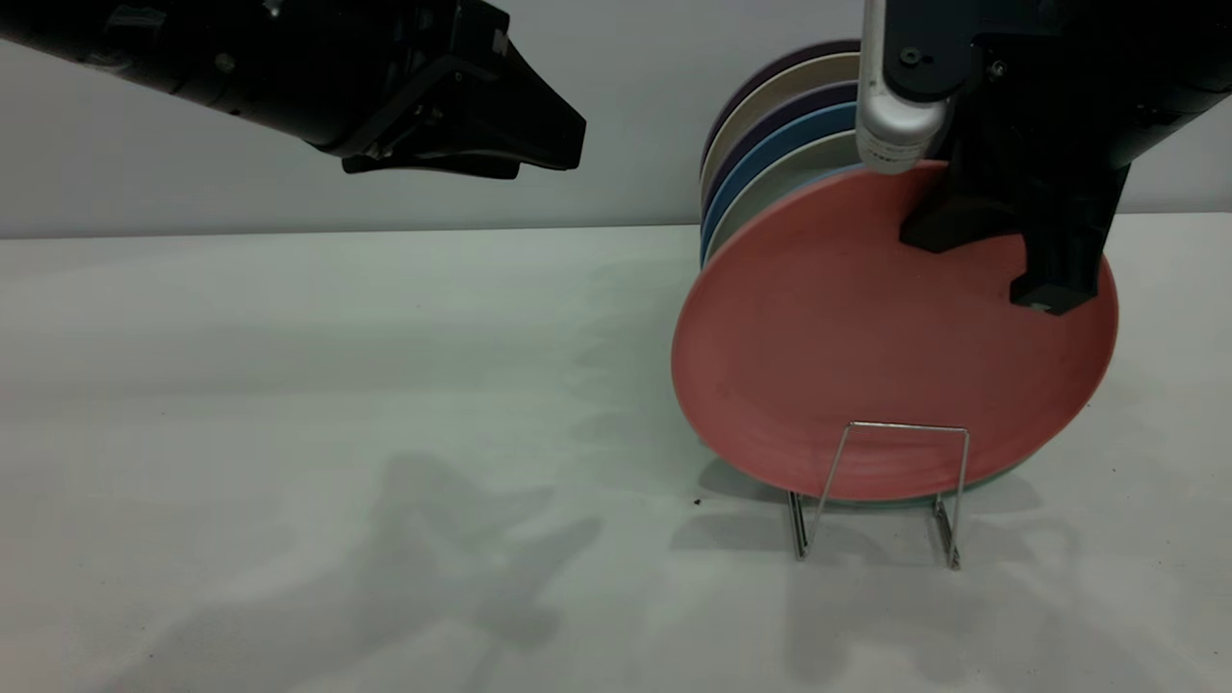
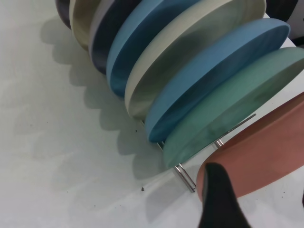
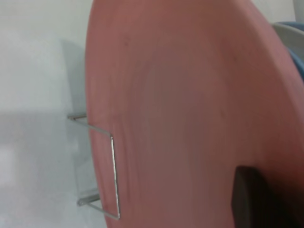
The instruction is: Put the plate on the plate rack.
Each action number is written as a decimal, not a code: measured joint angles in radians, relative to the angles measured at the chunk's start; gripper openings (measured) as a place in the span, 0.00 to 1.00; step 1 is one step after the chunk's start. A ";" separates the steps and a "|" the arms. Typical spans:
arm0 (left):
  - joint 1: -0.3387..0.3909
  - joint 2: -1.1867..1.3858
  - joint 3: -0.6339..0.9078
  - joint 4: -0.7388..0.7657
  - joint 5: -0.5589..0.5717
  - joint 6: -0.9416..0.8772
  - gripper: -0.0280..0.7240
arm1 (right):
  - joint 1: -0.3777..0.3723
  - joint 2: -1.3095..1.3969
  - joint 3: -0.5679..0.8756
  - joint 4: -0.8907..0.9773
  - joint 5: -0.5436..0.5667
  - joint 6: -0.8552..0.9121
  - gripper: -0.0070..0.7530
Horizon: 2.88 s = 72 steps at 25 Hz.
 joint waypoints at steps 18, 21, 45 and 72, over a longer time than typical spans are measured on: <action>0.000 0.000 0.000 0.000 0.000 0.000 0.64 | 0.000 -0.004 0.000 -0.019 0.083 -0.004 0.47; 0.000 0.000 0.000 0.000 0.000 0.001 0.64 | 0.000 -0.036 0.000 -0.035 0.092 -0.003 0.47; 0.000 -0.719 0.219 0.437 -0.051 -0.433 0.64 | 0.000 -0.765 0.015 -0.526 0.805 1.242 0.48; 0.000 -1.531 0.407 1.373 0.605 -1.379 0.64 | 0.000 -1.448 0.380 -0.030 0.922 0.952 0.44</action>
